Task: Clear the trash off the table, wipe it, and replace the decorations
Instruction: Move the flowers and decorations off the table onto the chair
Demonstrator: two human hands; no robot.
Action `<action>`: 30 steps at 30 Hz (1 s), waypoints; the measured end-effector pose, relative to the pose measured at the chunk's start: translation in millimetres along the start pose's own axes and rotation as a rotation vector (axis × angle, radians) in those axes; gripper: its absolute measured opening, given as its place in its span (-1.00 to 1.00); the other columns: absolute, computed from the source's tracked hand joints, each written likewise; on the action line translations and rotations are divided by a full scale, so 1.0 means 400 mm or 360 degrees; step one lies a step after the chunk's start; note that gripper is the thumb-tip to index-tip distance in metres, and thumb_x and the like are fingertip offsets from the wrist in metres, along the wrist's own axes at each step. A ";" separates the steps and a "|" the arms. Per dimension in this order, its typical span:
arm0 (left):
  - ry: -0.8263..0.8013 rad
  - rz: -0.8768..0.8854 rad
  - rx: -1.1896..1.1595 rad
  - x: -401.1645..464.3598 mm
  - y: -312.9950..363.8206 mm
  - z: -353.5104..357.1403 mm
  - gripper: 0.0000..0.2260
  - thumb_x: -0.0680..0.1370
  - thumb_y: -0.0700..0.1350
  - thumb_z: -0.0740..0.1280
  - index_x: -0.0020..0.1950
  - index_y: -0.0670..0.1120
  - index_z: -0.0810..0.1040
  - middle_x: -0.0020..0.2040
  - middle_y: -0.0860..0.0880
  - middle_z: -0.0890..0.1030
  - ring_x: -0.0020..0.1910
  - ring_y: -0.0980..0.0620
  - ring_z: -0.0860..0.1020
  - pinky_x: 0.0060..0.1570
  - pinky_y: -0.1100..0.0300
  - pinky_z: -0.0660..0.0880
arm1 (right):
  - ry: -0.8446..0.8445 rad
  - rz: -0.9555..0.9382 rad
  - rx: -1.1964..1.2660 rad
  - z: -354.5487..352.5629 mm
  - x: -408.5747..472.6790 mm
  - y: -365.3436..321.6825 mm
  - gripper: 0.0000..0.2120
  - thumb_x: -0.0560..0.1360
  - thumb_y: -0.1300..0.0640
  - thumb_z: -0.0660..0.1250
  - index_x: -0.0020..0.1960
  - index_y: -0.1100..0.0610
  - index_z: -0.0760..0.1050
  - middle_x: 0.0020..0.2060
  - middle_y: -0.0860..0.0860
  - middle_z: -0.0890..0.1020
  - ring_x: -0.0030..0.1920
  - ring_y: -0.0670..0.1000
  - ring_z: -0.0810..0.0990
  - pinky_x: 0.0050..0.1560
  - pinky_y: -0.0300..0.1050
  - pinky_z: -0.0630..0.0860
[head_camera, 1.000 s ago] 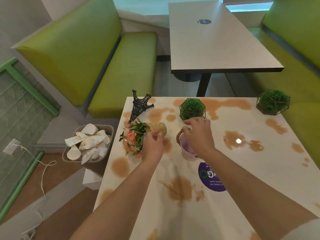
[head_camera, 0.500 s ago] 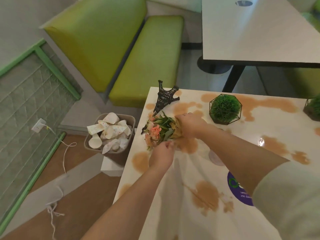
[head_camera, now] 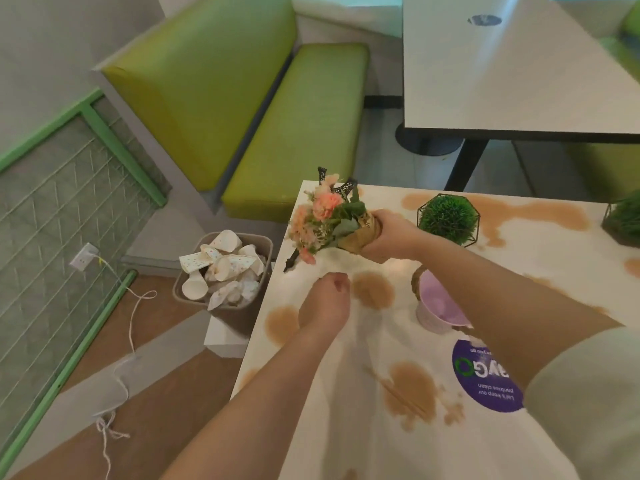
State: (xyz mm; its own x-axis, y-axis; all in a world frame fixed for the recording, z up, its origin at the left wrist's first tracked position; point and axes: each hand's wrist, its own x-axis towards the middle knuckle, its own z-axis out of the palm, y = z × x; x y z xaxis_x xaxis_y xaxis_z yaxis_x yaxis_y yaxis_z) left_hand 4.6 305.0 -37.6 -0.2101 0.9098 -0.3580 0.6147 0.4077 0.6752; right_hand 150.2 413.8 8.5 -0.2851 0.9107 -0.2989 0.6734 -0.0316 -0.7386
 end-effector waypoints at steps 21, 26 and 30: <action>-0.0445 0.0450 -0.0629 -0.165 0.292 0.098 -0.66 0.59 0.16 0.25 0.26 -0.01 0.42 0.09 -0.07 0.63 0.04 -0.10 0.61 0.13 -0.09 0.54 | 0.0447 0.0205 0.1127 -0.135 -0.421 0.142 -0.63 0.55 0.06 0.31 0.34 0.01 0.42 0.13 0.03 0.61 0.13 0.06 0.59 0.05 -0.10 0.54; -0.0481 0.0565 -0.0482 -0.157 0.284 0.158 -0.53 0.49 0.17 0.38 0.32 -0.01 0.45 0.16 0.03 0.62 0.13 0.00 0.59 0.15 0.01 0.54 | 0.0526 0.0195 0.1038 -0.136 -0.459 0.200 -0.56 0.55 0.10 0.33 0.41 -0.02 0.38 0.20 0.00 0.59 0.14 0.01 0.58 0.03 -0.12 0.53; -0.0152 0.0618 -0.0085 -0.123 0.252 0.190 -0.46 0.43 0.20 0.46 0.34 0.04 0.49 0.21 -0.01 0.56 0.23 -0.03 0.47 0.18 0.07 0.48 | 0.0662 0.0163 0.0934 -0.108 -0.464 0.234 -0.56 0.53 -0.03 0.39 0.38 -0.01 0.44 0.19 -0.09 0.60 0.09 -0.02 0.59 0.06 -0.13 0.49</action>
State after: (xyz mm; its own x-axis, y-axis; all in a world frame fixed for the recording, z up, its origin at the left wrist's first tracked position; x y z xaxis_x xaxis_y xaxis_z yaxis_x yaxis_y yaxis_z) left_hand 134.7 295.5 -1.0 0.1035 0.9866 -0.1263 0.5935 0.0406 0.8038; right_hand 295.6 259.7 21.0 0.1215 0.9688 -0.2158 0.1727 -0.2348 -0.9566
